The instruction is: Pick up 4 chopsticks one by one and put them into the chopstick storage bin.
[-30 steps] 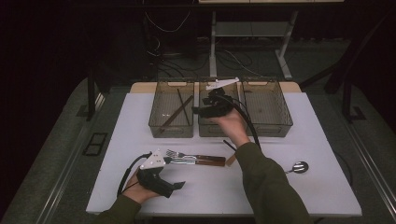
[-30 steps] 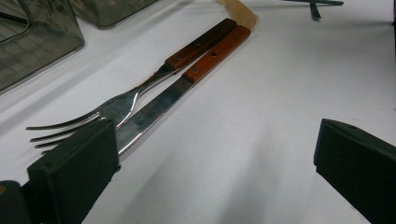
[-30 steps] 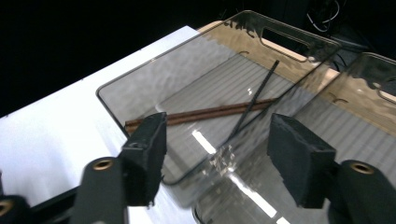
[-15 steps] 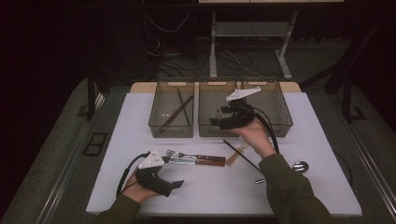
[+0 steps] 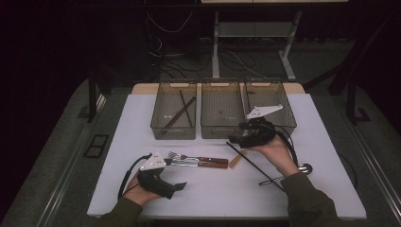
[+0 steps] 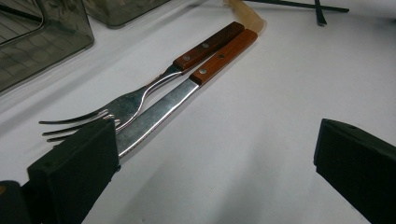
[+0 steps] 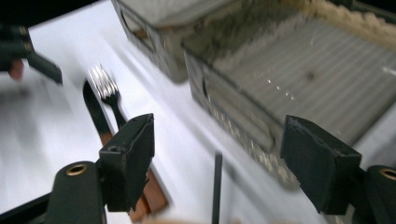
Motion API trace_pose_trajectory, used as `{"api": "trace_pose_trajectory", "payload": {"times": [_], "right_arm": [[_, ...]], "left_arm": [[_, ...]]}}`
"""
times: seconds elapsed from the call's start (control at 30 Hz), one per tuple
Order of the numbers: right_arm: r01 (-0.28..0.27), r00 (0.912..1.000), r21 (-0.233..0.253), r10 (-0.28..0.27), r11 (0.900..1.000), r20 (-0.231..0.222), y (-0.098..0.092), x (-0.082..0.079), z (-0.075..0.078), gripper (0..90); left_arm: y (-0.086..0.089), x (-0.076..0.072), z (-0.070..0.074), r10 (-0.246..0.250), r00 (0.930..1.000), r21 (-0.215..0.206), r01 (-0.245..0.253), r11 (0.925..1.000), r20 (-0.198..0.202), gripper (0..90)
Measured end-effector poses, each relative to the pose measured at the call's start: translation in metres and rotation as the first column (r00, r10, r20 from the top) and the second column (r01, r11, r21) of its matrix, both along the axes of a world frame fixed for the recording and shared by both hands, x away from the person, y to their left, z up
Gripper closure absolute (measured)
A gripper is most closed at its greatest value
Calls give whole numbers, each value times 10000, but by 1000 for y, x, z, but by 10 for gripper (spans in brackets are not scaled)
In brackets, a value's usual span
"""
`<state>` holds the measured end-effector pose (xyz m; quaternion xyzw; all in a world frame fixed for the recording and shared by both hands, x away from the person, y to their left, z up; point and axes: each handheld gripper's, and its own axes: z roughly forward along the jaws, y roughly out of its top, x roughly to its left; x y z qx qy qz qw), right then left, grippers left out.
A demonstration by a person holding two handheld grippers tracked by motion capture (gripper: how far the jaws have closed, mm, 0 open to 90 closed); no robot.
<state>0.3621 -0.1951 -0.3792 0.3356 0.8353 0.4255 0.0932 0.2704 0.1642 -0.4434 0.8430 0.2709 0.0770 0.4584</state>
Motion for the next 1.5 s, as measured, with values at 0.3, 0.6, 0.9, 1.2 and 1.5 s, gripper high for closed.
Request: {"api": "trace_pose_trajectory", "payload": {"times": [0.3,0.6,0.9,1.2,1.5], "right_arm": [[-72,9995,-543,55,9985,-323,-27,-24,-14,326],[-17,9980,-1288,-64,9917,-622,-49,-48,-30,490],[-188,9926,-1777,-29,9839,-1210,-61,-65,-46,637],[-366,9878,-2070,40,9777,-1559,-60,-66,-55,705],[-536,9873,-2310,170,9715,-1577,-57,-66,-58,748]], "left_arm": [[0,0,0,46,10000,22,-46,10000,-19,0],[0,-1,0,52,10000,63,-52,10000,5,0],[-1,0,-1,72,10000,62,-72,10000,-8,0],[-1,-1,0,28,10000,100,-28,9999,2,0],[-2,-1,-1,-21,10000,145,21,9999,-10,0]]}}
